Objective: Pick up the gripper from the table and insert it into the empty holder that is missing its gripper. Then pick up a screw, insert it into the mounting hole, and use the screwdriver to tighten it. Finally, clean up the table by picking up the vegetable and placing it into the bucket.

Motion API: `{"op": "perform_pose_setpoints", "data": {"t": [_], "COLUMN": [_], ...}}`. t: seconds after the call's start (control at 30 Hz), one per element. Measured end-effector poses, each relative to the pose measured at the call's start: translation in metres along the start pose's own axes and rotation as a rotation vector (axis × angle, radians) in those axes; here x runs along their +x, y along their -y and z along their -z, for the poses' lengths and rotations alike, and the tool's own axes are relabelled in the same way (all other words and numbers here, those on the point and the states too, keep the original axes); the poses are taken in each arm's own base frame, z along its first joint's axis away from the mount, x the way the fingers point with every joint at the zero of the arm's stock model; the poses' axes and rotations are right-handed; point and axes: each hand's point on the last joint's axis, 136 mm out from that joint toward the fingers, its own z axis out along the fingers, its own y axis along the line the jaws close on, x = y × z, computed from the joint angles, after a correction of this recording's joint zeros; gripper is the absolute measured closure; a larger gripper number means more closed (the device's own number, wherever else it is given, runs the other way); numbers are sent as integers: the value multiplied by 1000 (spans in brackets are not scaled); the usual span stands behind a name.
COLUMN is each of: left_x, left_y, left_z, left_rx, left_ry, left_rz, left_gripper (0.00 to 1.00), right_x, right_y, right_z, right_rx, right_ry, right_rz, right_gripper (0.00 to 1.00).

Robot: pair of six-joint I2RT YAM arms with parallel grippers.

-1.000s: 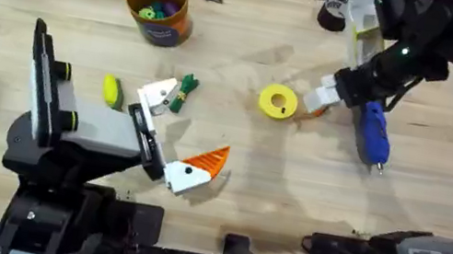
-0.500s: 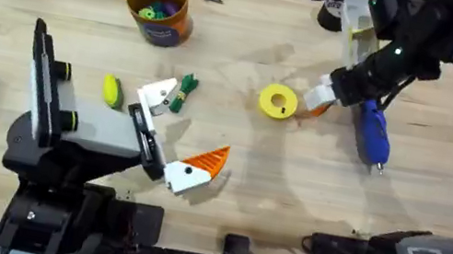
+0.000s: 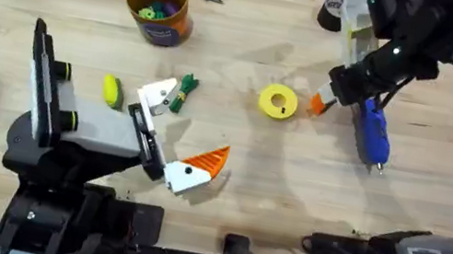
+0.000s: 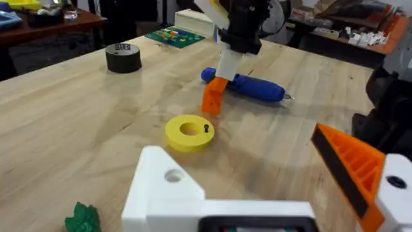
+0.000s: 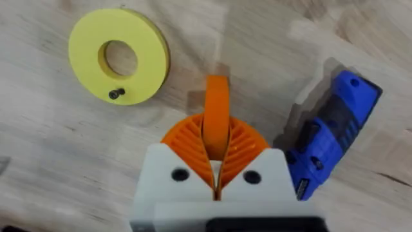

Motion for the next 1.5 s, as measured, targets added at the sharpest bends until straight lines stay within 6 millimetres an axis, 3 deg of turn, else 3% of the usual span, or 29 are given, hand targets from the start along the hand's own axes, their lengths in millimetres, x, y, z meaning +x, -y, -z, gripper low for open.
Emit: {"op": "perform_pose_setpoints", "data": {"t": [0.27, 0.33, 0.53, 0.67, 0.93, 1.03, 1.17, 1.5], "left_x": [0, 0, 0, 0, 0, 0, 0, 0], "left_y": [0, 0, 0, 0, 0, 0, 0, 0], "left_z": [0, 0, 0, 0, 0, 0, 0, 0], "left_rx": [0, 0, 0, 0, 0, 0, 0, 0], "left_ry": [0, 0, 0, 0, 0, 0, 0, 0], "left_rz": [0, 0, 0, 0, 0, 0, -1, 0], "left_gripper": [15, 15, 15, 15, 15, 15, 15, 15], "right_x": [11, 9, -27, -38, -34, -44, -60, -85], "right_y": [-2, -2, 1, 2, -25, -40, -65, -121], "right_z": [9, 24, 99, 139, 181, 194, 200, 185], "right_rx": [-5, -3, 23, 33, -97, -185, -338, -820], "right_ry": [-33, -19, 165, 278, 420, 495, 593, 744], "right_rz": [-14, -18, -61, -95, -98, -72, -21, 33], "right_gripper": [992, 992, 992, 992, 992, 992, 992, 992]}}
